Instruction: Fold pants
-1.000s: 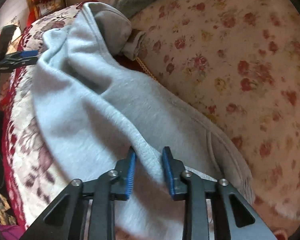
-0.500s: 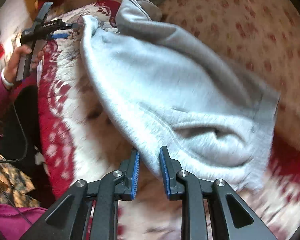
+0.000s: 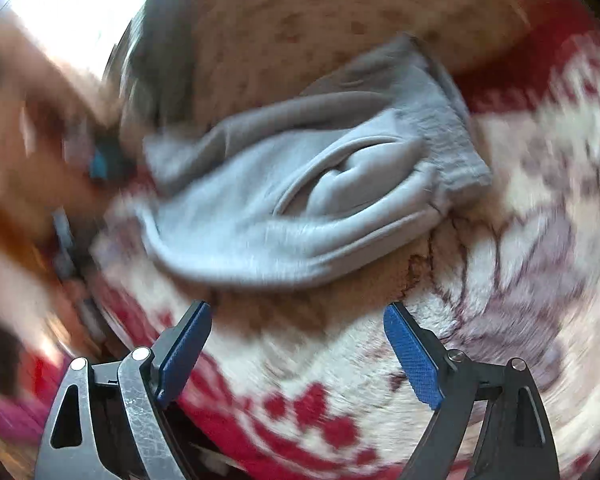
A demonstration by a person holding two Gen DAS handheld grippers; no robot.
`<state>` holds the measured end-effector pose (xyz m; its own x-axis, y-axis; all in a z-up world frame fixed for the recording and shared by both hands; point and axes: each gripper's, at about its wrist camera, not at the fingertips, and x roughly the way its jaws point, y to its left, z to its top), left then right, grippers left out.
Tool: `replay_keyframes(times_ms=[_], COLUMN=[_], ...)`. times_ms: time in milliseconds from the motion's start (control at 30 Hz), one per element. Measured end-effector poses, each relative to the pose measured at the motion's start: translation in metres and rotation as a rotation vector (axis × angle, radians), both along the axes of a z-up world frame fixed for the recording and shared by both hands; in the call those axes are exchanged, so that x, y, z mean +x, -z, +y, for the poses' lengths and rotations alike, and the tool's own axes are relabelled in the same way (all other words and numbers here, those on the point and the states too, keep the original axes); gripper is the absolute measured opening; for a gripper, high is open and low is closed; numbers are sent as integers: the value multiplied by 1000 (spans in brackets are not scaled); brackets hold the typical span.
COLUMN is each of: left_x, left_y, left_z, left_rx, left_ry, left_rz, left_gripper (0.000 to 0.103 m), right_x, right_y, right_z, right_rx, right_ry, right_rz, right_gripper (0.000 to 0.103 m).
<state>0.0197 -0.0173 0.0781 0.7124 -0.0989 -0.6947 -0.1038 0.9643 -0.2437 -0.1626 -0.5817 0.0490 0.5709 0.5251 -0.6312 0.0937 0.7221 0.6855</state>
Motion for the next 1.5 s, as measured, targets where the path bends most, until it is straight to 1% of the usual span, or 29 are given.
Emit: replay_keyframes(times_ms=[100, 167, 233, 300, 500, 533, 567, 600, 633, 667, 700, 733, 767, 800, 833, 900, 967, 1100, 1200, 1333, 1500], left_x=[19, 30, 38, 47, 69, 68, 67, 63, 60, 56, 52, 50, 45, 39, 32, 12, -8, -42, -62, -78, -91], left_y=[1, 6, 10, 15, 35, 37, 39, 39, 39, 39, 39, 40, 40, 40, 38, 33, 32, 47, 61, 69, 76], left_z=[-8, -10, -9, -11, -14, -13, -10, -6, -2, 3, 9, 12, 16, 18, 20, 27, 36, 57, 65, 64, 57], left_rx=[37, 71, 78, 97, 174, 176, 171, 154, 132, 106, 69, 49, 32, 20, 11, 2, -30, -111, -151, -186, -207], left_ry=[-21, -52, -67, -75, -83, -79, -76, -70, -64, -54, -40, -32, -23, -13, -7, -13, -30, -50, -53, -62, -30], left_rz=[10, 25, 41, 62, 129, 137, 136, 127, 118, 114, 116, 120, 124, 125, 119, 84, 69, 104, 121, 112, 113], left_gripper=[103, 103, 103, 103, 103, 103, 103, 102, 96, 81, 70, 47, 30, 24, 19, 18, 16, 15, 15, 15, 15], right_x=[14, 21, 31, 33, 52, 54, 55, 56, 56, 55, 55, 53, 51, 48, 46, 41, 35, 23, 9, -19, -57], right_y=[8, 14, 24, 29, 34, 36, 37, 37, 39, 43, 47, 54, 57, 58, 56, 51, 41, 29, 17, 4, -5], right_z=[-7, -10, -13, -12, -17, -19, -20, -20, -22, -25, -28, -32, -34, -36, -37, -37, -37, -38, -32, -28, -32], right_rx=[60, 77, 116, 129, 171, 181, 192, 193, 191, 197, 218, 262, 278, 294, 295, 288, 275, 252, 219, 219, 232], right_ry=[89, 118, 149, 170, 233, 247, 255, 252, 248, 251, 256, 263, 268, 271, 267, 253, 232, 202, 175, 160, 172], right_rz=[41, 63, 92, 108, 51, 41, 21, 2, -5, -9, -15, -18, -19, -30, -39, -57, -84, -103, -109, -119, -115], right_gripper=[94, 95, 96, 96, 97, 97, 93, 82, 74, 58, 46, 43, 37, 33, 32, 27, 25, 21, 20, 19, 18])
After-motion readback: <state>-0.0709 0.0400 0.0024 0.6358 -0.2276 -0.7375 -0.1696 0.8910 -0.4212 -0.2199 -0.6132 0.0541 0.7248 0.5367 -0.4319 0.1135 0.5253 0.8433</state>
